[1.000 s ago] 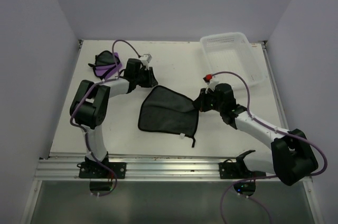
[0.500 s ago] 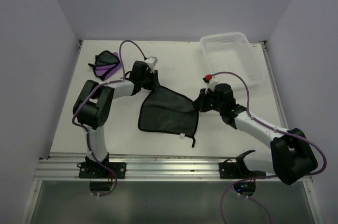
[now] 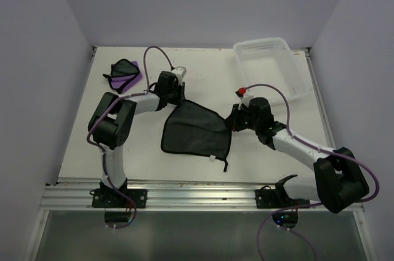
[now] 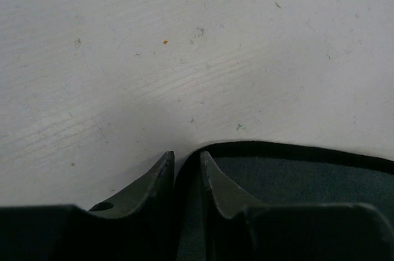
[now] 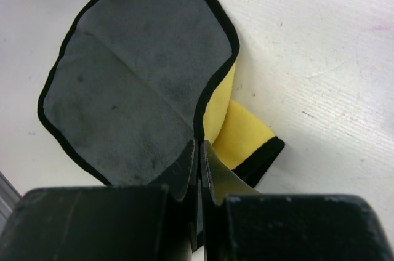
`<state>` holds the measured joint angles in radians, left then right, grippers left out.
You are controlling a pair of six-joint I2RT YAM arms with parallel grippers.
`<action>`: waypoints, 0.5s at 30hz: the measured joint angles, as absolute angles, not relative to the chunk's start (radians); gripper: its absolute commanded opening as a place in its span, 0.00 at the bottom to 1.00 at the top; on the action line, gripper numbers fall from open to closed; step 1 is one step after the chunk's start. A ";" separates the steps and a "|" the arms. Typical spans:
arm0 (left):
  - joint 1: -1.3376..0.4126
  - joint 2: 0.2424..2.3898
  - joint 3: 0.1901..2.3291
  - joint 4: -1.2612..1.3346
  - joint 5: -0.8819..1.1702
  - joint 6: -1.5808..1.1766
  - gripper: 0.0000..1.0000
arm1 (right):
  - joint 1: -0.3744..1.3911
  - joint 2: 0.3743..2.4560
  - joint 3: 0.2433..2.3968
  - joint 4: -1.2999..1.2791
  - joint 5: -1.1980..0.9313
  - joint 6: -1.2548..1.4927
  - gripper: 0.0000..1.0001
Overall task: Roll the towels
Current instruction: Flatten the towel
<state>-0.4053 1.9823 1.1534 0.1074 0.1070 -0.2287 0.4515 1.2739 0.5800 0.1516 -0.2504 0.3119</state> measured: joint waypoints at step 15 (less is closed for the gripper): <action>-0.494 1.987 1.161 0.096 -0.064 -0.179 0.00 | 0.451 1.274 0.580 0.150 -0.253 0.312 0.00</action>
